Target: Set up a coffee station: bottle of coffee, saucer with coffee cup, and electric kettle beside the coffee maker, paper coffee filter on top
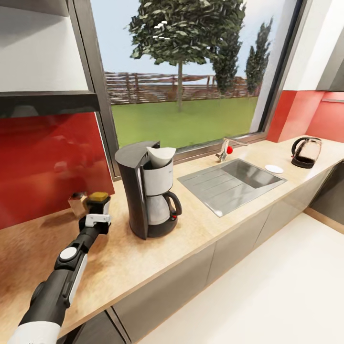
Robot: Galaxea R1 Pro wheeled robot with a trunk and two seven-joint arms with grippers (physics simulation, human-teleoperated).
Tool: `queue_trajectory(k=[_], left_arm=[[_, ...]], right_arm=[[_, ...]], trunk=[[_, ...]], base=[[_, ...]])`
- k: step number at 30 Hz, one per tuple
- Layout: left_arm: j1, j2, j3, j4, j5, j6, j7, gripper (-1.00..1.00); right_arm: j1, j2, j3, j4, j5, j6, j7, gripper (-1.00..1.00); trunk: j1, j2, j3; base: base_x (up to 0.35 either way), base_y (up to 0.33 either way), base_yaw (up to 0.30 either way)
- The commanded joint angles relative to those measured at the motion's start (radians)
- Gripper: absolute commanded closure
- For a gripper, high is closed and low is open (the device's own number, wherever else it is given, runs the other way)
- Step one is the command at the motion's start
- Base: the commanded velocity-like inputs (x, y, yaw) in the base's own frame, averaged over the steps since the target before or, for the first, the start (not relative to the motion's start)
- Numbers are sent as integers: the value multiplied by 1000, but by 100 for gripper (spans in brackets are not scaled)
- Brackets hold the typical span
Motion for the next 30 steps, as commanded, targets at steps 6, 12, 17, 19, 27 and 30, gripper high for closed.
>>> queue_trajectory(k=[6, 12, 17, 19, 27, 30], left_arm=[[8, -4, 4, 53, -14, -91, -10, 100], [15, -4, 4, 56, -8, -141, -8, 100], [16, -4, 1, 68, -7, -158, -8, 100], [16, -5, 1, 75, -8, -160, -8, 100], [16, -7, -1, 79, -7, -161, -9, 100], [17, -12, -1, 79, -7, -161, -9, 100]], right_arm=[[0, 3, 9, -3, -3, 5, 0, -100], [0, 2, 8, -3, -4, 3, 0, -100], [0, 2, 8, -3, -5, 3, 0, -100], [0, 1, 8, -3, -5, 3, 0, -100], [0, 1, 8, -3, -5, 3, 0, -100], [0, 1, 8, -3, -5, 3, 0, -100]], trunk=[[1, -2, -2], [1, -2, -2], [1, -2, -2], [1, -2, -2], [1, -2, -2], [1, -2, -2]], base=[[0, 0, 0], [2, 0, 0], [204, 0, 0], [234, 0, 0], [38, 0, 0], [2, 0, 0]])
